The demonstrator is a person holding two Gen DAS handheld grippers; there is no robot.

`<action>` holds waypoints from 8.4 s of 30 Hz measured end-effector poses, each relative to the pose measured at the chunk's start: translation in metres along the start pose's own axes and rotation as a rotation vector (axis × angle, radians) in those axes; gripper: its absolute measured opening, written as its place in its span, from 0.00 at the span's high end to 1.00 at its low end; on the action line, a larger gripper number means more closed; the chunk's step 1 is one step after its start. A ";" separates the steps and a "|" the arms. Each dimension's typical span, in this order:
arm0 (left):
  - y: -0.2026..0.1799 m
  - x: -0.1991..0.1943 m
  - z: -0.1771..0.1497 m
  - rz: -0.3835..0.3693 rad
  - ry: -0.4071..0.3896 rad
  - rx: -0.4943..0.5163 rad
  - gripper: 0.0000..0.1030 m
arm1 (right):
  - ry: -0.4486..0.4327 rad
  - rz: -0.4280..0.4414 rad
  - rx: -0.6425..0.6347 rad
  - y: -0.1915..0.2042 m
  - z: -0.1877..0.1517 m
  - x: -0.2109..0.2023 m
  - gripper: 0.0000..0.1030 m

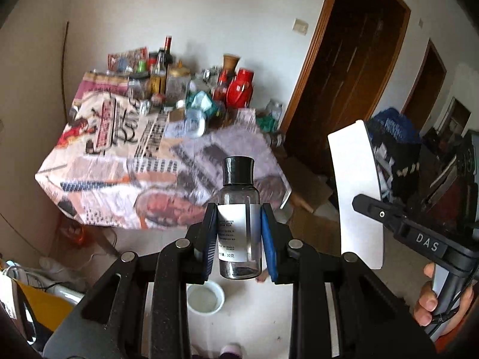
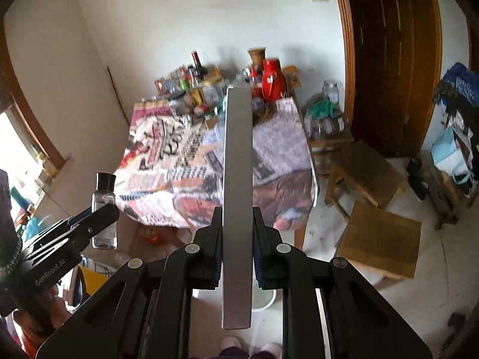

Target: Collect trash

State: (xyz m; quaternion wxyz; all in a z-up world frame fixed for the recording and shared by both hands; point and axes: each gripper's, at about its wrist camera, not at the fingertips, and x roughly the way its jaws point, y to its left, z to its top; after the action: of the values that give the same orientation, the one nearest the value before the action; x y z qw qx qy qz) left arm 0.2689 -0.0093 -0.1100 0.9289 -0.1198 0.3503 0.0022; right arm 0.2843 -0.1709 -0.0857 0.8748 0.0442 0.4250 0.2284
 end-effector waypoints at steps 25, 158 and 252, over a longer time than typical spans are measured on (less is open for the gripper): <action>0.130 0.279 -0.206 0.047 0.486 -0.055 0.73 | 0.510 -0.042 0.128 -0.044 -0.203 0.266 0.85; 0.150 0.317 0.251 0.113 0.237 0.019 0.09 | 0.012 -0.096 -0.027 0.004 0.255 0.254 0.09; 0.027 0.091 0.196 0.111 -0.153 0.070 0.96 | -0.152 0.048 -0.087 -0.015 0.185 0.080 0.89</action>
State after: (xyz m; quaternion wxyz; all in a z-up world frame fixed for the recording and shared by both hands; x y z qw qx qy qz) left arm 0.4628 0.0537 -0.0335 0.9550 -0.0674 0.2845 0.0505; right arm 0.4735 -0.1273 -0.0306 0.8999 0.0336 0.3460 0.2634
